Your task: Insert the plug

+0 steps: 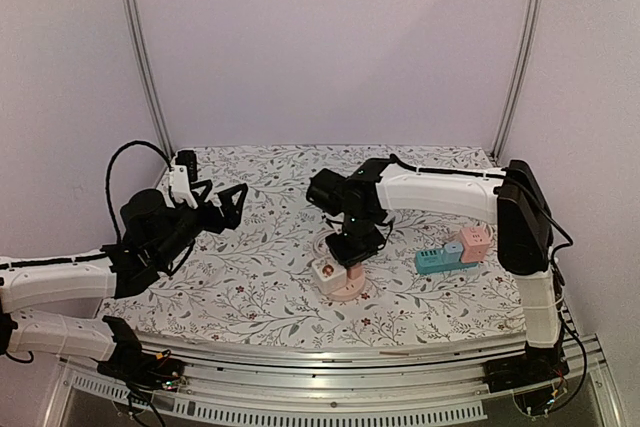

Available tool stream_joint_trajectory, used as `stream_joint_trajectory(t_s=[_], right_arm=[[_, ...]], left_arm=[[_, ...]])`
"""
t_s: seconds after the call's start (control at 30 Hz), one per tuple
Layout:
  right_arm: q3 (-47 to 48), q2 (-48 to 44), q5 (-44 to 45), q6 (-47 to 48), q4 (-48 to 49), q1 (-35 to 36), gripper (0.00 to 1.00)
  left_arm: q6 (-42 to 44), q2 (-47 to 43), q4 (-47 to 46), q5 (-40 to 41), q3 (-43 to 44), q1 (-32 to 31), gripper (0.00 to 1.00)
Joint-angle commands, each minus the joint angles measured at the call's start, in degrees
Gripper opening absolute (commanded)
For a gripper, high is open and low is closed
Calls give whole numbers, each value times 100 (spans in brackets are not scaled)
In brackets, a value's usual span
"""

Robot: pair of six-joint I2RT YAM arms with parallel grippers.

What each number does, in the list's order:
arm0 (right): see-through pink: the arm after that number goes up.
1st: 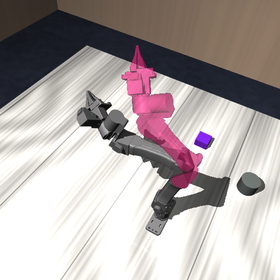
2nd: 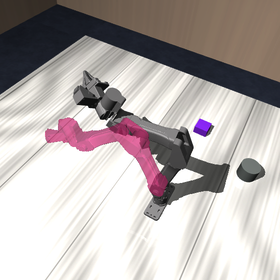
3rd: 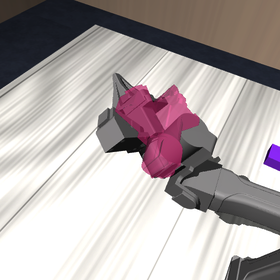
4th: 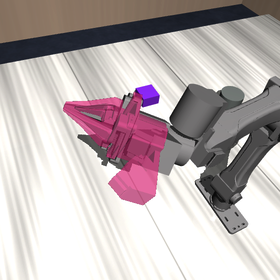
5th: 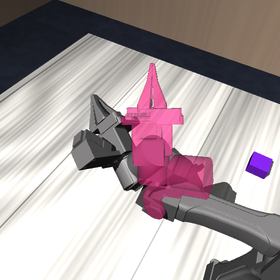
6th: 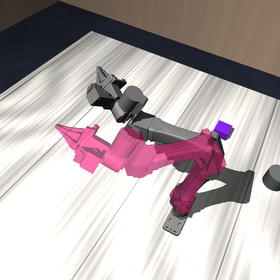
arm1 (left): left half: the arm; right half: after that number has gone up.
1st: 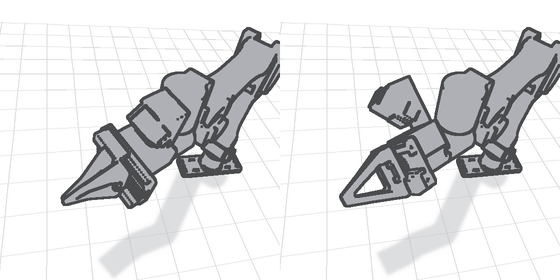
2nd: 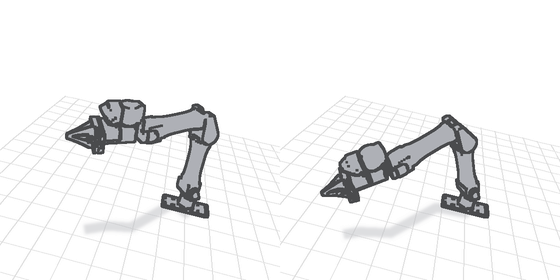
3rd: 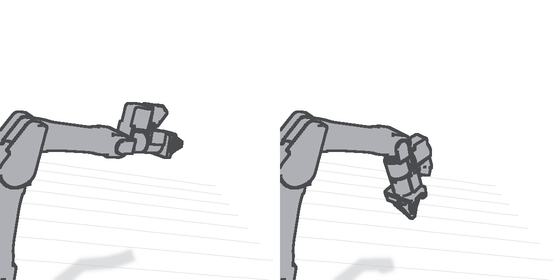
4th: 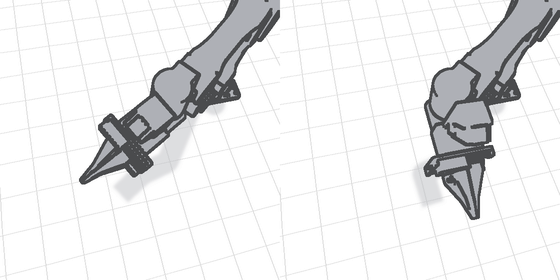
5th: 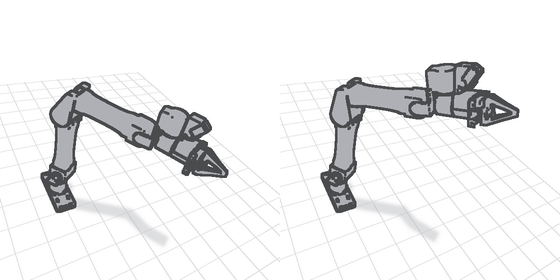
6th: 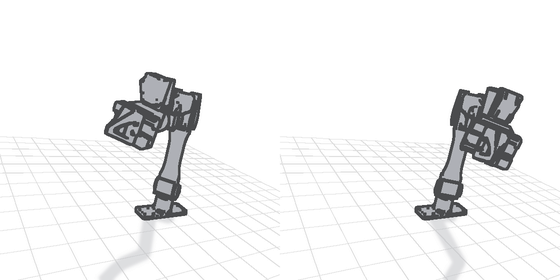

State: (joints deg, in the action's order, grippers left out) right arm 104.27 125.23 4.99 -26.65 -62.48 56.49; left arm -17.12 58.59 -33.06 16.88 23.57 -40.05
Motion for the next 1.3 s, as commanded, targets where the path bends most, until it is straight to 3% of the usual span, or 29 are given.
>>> stream_joint_trajectory(t_s=[0.0, 0.33, 0.47, 0.7, 0.87, 1.1, 1.27], right_arm=[[-600, 785, -148, -71, 422, -7, 0], [-667, -1, 124, -247, 412, -79, 1], [-623, -238, 115, -283, 405, -101, 15], [-511, -737, 230, -313, 379, -140, 52], [-375, -1021, 387, -267, 339, -205, 74], [-139, -1271, 721, -124, 196, -260, 82], [-317, -1655, 1630, -110, 492, -280, 82]], left_arm=[[73, 6, 89, -77, -72, 103, 99], [60, 48, 80, -120, -55, 103, 99], [53, -3, 113, -117, -68, 103, 99], [83, -75, 133, -89, -90, 103, 99], [100, -69, 132, -76, -90, 103, 99], [137, -67, 133, -58, -90, 111, 99], [158, -33, 113, -26, -90, 112, 99]])
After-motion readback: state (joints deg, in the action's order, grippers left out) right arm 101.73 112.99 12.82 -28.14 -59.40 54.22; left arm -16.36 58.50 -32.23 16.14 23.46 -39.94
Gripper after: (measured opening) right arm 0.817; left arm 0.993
